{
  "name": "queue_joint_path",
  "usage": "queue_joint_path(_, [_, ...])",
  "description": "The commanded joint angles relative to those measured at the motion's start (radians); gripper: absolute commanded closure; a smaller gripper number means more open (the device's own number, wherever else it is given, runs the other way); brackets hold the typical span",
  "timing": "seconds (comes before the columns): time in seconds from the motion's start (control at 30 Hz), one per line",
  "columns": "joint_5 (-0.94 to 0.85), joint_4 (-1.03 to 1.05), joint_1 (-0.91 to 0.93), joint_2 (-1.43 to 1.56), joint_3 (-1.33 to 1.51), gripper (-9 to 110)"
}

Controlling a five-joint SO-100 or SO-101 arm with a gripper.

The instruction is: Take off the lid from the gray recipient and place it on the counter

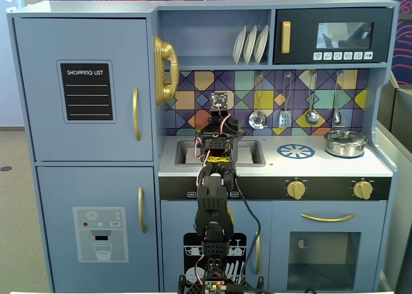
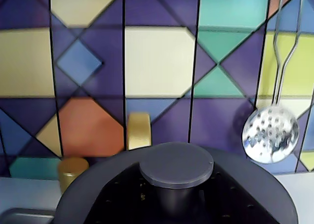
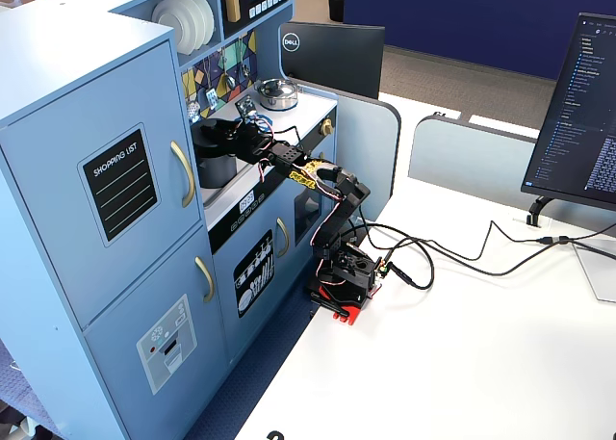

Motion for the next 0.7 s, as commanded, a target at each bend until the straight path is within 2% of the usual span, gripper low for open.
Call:
queue_joint_path(0.0, [-0.015,0.018,0.008,0.094,-0.08,101])
queue_joint_path(0.47, [0.06,0.158,0.351,0.179,-0.107,101])
queue_joint_path(0.67, [0.092,0.126,0.477,0.181,-0.037,101])
